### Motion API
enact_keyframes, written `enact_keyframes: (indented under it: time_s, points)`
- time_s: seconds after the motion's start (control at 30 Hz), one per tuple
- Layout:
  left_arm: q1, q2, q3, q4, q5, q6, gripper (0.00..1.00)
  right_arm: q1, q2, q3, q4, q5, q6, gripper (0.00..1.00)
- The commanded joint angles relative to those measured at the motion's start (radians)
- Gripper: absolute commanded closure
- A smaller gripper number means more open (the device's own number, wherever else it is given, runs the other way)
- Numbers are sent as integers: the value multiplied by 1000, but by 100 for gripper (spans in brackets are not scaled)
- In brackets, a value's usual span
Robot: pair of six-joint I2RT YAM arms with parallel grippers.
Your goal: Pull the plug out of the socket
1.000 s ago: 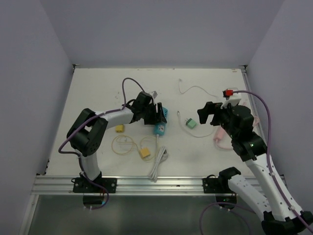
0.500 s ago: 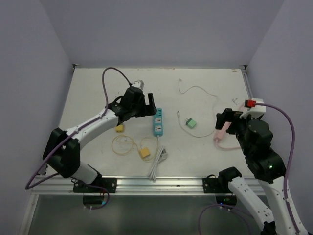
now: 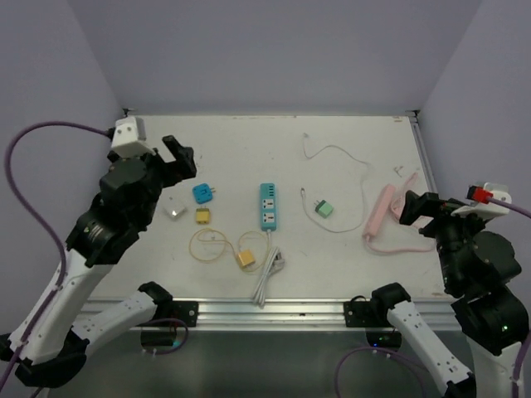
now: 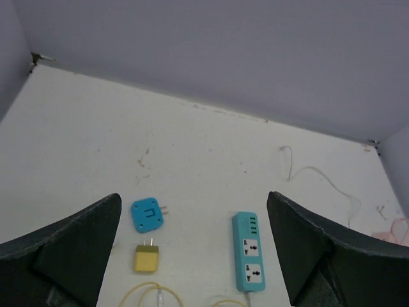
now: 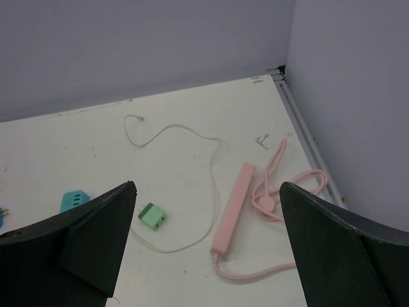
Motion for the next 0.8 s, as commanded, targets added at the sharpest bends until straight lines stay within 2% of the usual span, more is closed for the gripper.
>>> enact_keyframes:
  time_s: [0.0,0.3,0.57,0.77]
  points:
    - [5,-108,71,-86,-134,108,0,-1,-37,56,-21,36,-70,1]
    - [5,-312,210,-200,-189,172,0,-1,-178,55,79,56,-150,1]
    - [5,-469,132,-148,-283,182,0,-2,-301,3,139,85,-159,1]
    - [5,-512,74,-123,-312,142,1,-1,-307,0,160,55,-200,1]
